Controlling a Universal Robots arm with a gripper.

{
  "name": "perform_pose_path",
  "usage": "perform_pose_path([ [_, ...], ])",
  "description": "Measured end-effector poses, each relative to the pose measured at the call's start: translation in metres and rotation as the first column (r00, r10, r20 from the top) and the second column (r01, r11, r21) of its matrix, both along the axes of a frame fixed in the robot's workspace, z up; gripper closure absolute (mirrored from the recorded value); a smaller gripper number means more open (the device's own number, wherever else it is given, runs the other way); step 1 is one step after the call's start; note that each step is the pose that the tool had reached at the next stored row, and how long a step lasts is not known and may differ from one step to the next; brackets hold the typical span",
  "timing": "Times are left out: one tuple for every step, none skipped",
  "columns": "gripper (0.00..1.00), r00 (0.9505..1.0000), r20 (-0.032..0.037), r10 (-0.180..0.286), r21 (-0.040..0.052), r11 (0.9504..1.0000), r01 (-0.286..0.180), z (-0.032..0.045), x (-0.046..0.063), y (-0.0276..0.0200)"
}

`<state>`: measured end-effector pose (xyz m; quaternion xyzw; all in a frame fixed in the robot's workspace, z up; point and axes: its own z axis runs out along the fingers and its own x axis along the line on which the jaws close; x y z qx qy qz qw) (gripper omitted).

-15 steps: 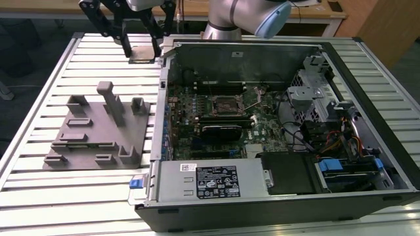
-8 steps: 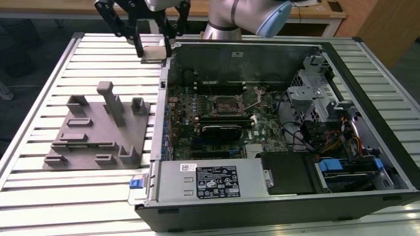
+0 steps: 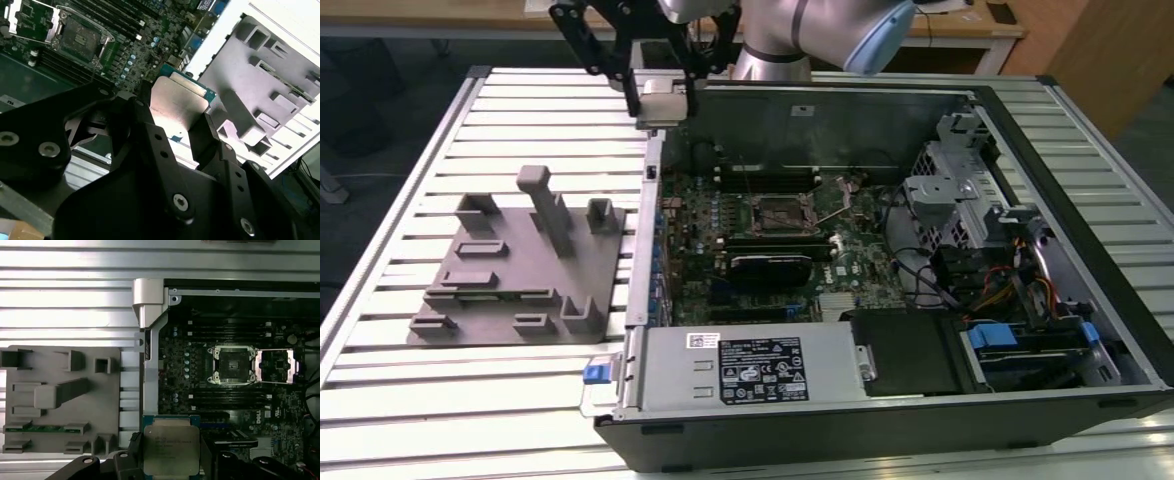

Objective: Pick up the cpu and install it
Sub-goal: 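Pick up the cpu and move it towards the insertion slot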

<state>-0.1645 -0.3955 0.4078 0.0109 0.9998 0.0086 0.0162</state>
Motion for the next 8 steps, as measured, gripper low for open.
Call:
perform_pose_path([
  [0.46,1.0,0.0,0.0,0.0,1.0,0.0,0.0,0.003,0.0],
  [0.46,1.0,0.0,0.0,0.0,1.0,0.0,0.0,0.006,0.0001],
  [0.46,1.0,0.0001,0.0,0.0001,1.0,0.0,-0.0001,0.009,0.0002],
  [0.46,1.0,0.0,0.0,0.0,1.0,0.0,0.0,0.012,0.0003],
  [0.46,1.0,0.0,0.0,0.0,1.0,0.0,0.0,0.015,0.0004],
  [0.46,1.0,0.0,0.0,0.0,1.0,0.0,0.0,0.018,0.0006],
  [0.46,1.0,0.0001,0.0,0.0001,1.0,0.0,-0.0001,0.021,0.0008],
  [0.46,1.0,0.0,0.0,0.0,1.0,0.0,0.0,0.024,0.001],
])
